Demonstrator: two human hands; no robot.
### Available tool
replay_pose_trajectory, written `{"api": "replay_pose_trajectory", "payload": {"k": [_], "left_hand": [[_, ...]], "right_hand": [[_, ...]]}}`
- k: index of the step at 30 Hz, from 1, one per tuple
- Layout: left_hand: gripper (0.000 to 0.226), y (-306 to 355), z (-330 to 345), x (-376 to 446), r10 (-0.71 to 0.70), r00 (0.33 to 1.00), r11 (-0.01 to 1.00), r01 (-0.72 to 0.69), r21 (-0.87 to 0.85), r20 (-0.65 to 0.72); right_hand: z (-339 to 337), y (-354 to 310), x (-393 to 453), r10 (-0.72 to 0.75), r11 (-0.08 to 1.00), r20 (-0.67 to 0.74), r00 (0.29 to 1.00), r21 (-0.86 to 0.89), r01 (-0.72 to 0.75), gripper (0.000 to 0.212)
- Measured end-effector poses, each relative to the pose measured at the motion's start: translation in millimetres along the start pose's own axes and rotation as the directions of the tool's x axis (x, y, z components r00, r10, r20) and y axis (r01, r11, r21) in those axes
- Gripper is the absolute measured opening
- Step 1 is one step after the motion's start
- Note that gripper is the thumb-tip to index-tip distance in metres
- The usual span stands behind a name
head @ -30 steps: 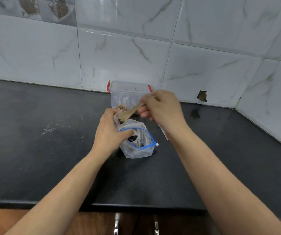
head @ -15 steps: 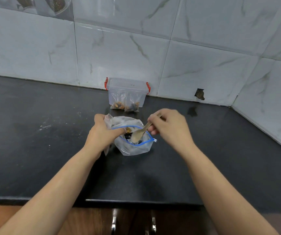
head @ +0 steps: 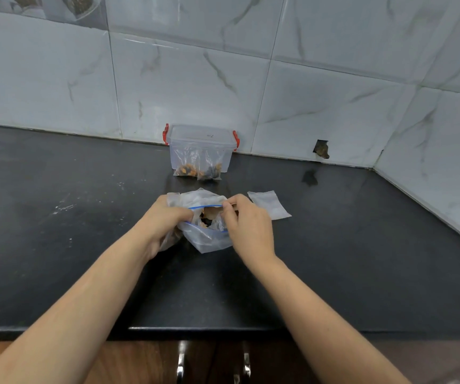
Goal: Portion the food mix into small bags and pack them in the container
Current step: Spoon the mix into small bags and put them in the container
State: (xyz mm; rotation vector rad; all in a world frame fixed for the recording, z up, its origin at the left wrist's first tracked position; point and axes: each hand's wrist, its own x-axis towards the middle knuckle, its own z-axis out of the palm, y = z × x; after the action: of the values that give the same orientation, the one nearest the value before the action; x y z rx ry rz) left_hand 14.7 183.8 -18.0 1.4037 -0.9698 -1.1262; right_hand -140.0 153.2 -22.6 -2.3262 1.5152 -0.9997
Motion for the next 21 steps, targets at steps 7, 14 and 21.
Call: {"api": "replay_pose_trajectory", "payload": {"k": [7, 14, 21], "left_hand": [[0.024, 4.8, 5.4, -2.1, 0.009, 0.999, 0.999, -0.007, -0.050, 0.044], [0.034, 0.2, 8.7, 3.4, -0.005, 0.994, 0.993, 0.018, -0.114, 0.111], [0.032, -0.5, 10.5, 0.2, 0.011, 0.990, 0.990, 0.009, -0.140, 0.142]], "right_hand": [[-4.2, 1.8, 6.9, 0.165, 0.977, 0.057, 0.985, 0.124, -0.171, 0.023], [-15.5, 8.0, 8.2, 0.433, 0.732, 0.297, 0.851, 0.436, -0.524, 0.030], [-25.8, 4.3, 4.3, 0.503, 0.488, 0.520, 0.691, 0.489, -0.723, 0.022]]}}
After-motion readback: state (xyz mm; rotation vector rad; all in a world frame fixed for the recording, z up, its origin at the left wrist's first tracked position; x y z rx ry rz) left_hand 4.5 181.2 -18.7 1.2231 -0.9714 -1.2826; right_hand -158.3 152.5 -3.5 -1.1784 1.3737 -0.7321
